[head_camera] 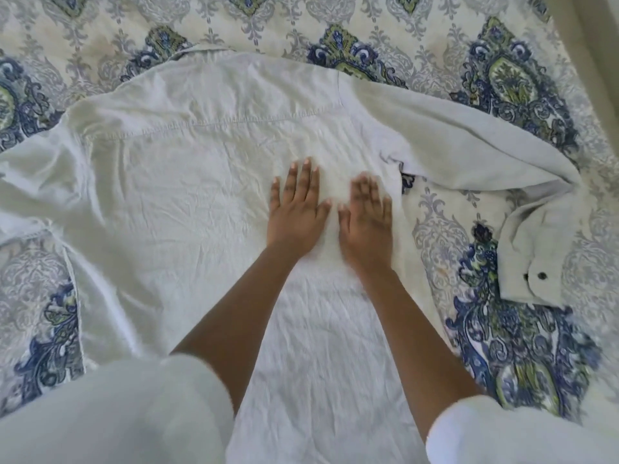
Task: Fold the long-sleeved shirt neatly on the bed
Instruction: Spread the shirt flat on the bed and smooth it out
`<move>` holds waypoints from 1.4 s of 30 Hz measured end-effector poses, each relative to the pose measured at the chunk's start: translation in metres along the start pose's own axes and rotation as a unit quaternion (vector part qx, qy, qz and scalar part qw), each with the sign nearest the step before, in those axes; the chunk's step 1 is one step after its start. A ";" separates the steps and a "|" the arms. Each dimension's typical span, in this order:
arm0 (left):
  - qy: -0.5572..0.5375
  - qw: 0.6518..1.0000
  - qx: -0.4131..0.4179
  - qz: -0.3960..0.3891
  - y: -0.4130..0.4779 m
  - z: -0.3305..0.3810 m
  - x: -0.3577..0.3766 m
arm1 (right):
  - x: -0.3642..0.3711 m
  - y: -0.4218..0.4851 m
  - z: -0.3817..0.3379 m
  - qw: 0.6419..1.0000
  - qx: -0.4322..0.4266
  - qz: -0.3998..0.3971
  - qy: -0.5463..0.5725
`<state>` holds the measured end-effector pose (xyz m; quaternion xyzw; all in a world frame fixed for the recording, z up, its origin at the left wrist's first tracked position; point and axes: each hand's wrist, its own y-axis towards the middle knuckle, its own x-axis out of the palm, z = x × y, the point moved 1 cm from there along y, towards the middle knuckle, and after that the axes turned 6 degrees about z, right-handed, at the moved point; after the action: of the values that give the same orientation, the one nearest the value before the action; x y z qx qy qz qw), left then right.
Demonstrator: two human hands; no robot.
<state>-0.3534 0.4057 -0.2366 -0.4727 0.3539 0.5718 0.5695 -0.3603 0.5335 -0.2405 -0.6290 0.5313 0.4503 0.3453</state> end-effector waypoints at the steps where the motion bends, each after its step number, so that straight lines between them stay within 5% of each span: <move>1: -0.006 1.000 0.008 0.004 -0.018 0.003 0.004 | -0.002 -0.016 0.009 0.999 0.024 0.012 -0.021; 9: 0.032 0.999 0.038 0.019 -0.157 0.029 0.032 | -0.026 -0.151 0.043 0.983 0.106 0.023 -0.146; 16: 0.060 0.993 0.092 -0.035 -0.196 0.056 0.039 | -0.027 -0.199 0.011 0.992 0.095 -0.007 -0.087; 22: 0.064 0.986 0.154 -0.018 -0.264 0.055 0.046 | -0.053 -0.289 0.070 0.976 0.180 0.008 -0.124; 28: 0.087 0.975 0.198 -0.041 -0.263 0.072 0.050 | -0.043 -0.296 0.056 0.987 0.117 -0.020 -0.108; 34: 0.110 0.977 0.181 -0.036 -0.276 0.028 0.035 | -0.076 -0.281 0.079 0.973 0.226 0.054 -0.013; 42: 0.085 0.985 0.135 -0.069 -0.307 0.004 0.024 | -0.098 -0.250 0.094 0.937 0.347 -0.032 0.005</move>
<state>-0.0495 0.4483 -0.2165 -0.4613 0.4417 0.4360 0.6340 -0.1375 0.7039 -0.1938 -0.4890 0.6355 0.2237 0.5541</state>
